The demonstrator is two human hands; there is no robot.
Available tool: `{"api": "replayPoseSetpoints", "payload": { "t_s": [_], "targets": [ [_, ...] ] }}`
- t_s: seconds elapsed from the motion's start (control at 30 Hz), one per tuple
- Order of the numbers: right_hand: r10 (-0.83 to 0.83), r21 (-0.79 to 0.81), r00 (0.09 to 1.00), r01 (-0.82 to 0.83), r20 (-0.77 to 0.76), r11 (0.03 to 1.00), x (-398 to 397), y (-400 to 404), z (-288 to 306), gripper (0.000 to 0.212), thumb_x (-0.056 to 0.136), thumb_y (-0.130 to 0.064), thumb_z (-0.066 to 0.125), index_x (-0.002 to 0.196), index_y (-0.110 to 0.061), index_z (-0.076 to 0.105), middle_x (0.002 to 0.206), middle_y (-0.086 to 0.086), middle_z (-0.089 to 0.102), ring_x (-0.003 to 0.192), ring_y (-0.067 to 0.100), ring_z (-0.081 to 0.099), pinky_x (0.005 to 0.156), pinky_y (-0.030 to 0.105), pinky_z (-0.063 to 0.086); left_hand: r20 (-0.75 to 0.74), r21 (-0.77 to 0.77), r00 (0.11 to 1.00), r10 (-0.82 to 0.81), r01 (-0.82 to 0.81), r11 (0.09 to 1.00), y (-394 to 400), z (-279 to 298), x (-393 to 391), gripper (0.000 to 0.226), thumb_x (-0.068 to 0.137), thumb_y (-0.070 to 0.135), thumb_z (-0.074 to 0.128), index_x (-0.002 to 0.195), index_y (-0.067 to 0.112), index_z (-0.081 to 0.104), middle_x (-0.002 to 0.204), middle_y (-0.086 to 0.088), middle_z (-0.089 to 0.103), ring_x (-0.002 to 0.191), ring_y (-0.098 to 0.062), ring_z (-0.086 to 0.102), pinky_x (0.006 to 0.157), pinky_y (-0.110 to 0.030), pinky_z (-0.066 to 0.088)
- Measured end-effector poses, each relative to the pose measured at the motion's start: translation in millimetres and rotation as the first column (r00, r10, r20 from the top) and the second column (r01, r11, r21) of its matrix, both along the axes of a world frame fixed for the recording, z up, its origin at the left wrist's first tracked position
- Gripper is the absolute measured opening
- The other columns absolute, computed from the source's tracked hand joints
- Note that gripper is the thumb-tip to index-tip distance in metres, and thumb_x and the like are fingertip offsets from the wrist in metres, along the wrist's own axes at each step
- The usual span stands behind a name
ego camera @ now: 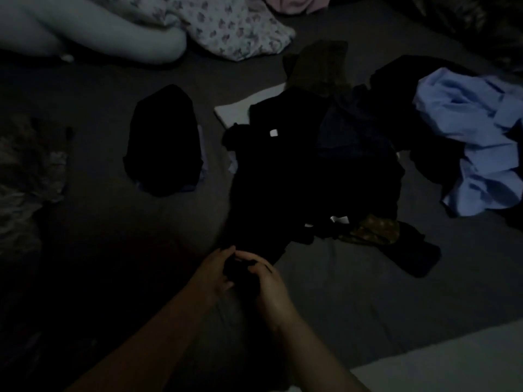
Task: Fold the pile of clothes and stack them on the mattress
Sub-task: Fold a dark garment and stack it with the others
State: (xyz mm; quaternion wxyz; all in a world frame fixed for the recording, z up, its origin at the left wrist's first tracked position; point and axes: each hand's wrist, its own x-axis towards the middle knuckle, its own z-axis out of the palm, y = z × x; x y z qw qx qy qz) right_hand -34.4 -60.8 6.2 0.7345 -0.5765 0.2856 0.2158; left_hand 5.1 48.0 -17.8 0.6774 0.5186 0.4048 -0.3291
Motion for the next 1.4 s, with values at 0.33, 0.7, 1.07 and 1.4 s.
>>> {"api": "replayPoseSetpoints", "payload": {
  "t_s": [0.33, 0.7, 1.07, 1.4],
  "targets": [
    [0.052, -0.121, 0.983, -0.075, -0.178, 0.99, -20, 28, -41, 0.052, 0.068, -0.054, 0.074, 0.105, -0.019, 0.065, 0.114, 0.006, 0.067, 0.105, 0.021, 0.063, 0.101, 0.041, 0.047, 0.036, 0.348, 0.975, -0.218, 0.192, 0.918, 93, 12, -87, 0.017, 0.087, 0.038, 0.062, 0.09, 0.023, 0.068, 0.1, -0.009, 0.069, 0.087, -0.025, 0.066, 0.08, -0.035, 0.054],
    [-0.155, -0.28, 0.973, 0.103, -0.171, 0.954, -3, 73, -40, 0.039, 0.087, -0.009, 0.064, 0.124, -0.001, 0.053, 0.121, 0.017, 0.062, 0.103, 0.028, 0.061, 0.091, 0.038, 0.051, -0.058, 0.541, 0.913, -0.403, 0.368, 0.756, 155, -34, -119, 0.018, 0.093, 0.011, 0.052, 0.098, 0.002, 0.067, 0.108, -0.019, 0.067, 0.105, -0.03, 0.061, 0.083, -0.027, 0.041],
    [0.869, -0.74, 0.485, -0.62, -0.1, 0.26, -102, 104, -6, 0.049, 0.078, -0.035, 0.05, 0.126, -0.026, 0.053, 0.131, -0.006, 0.047, 0.114, 0.017, 0.055, 0.091, 0.021, 0.043, 0.123, 0.039, 0.981, -0.147, 0.143, 0.989, 104, -1, -67, 0.063, 0.073, 0.037, 0.079, 0.128, 0.02, 0.055, 0.124, -0.002, 0.062, 0.106, -0.016, 0.061, 0.095, -0.031, 0.049],
    [-0.016, 0.203, 0.967, 0.069, -0.255, 0.977, -65, 100, 18, 0.041, 0.084, -0.044, 0.059, 0.119, -0.022, 0.059, 0.115, 0.0, 0.067, 0.101, 0.013, 0.064, 0.079, 0.03, 0.051, 0.056, -0.161, 0.996, -0.075, 0.083, 0.983, 133, 21, -77, 0.057, 0.088, 0.066, 0.041, 0.12, 0.025, 0.063, 0.12, -0.001, 0.065, 0.113, -0.021, 0.06, 0.105, -0.04, 0.041]
  ]
}}
